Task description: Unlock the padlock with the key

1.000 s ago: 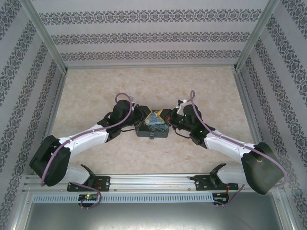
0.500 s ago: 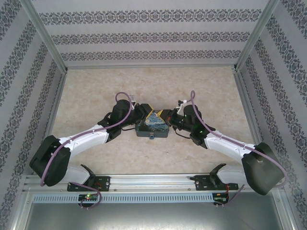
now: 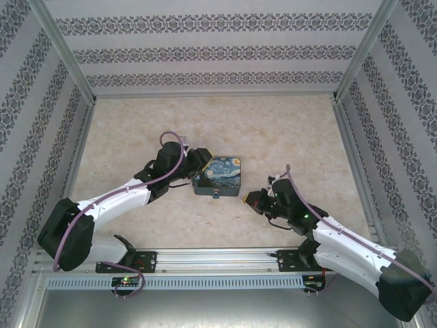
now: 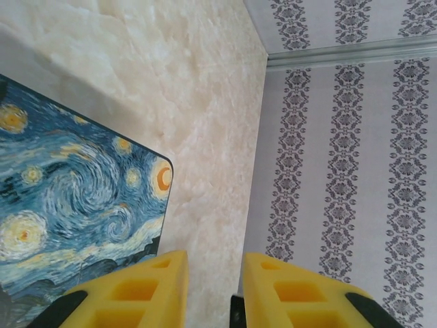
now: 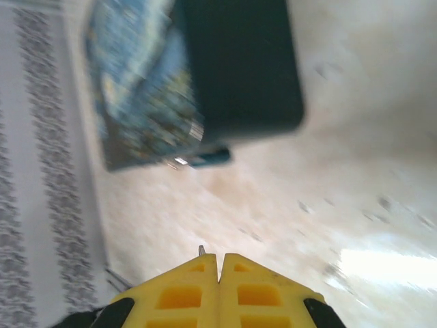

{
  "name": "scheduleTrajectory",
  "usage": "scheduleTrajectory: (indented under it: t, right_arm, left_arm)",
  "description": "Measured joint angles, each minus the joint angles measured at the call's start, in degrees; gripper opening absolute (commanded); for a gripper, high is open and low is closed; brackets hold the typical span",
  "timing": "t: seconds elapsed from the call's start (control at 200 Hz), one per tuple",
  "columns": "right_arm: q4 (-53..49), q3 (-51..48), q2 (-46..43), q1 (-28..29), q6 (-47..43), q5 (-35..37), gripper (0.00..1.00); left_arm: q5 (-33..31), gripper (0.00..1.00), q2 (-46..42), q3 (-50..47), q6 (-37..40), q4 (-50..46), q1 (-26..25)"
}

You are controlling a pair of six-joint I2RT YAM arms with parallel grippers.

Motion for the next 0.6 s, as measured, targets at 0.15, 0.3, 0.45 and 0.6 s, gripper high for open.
scheduleTrajectory:
  t: [0.15,0.3,0.45,0.6]
  right_arm:
    - [-5.99,-0.04,1.77,2.23,-2.32,2.73,0.0]
    - [-10.01,3.28,9.22,4.04,-5.55,5.27,0.04]
    - [-12.81,9.14,15.04,5.51,-9.42,7.43,0.48]
    - [-17.64,12.96,14.4,6.75,-12.74,10.93,0.56]
  left_arm:
    - [0.04,0.28,-0.07,0.0,0.42,-0.98,0.24]
    - [0.02,0.28,-0.07,0.0,0.44,-1.05,0.31]
    - [0.04,0.28,-0.09,0.0,0.44,-1.18,0.31]
    - [0.02,0.28,-0.13,0.0,0.46,-1.22,0.35]
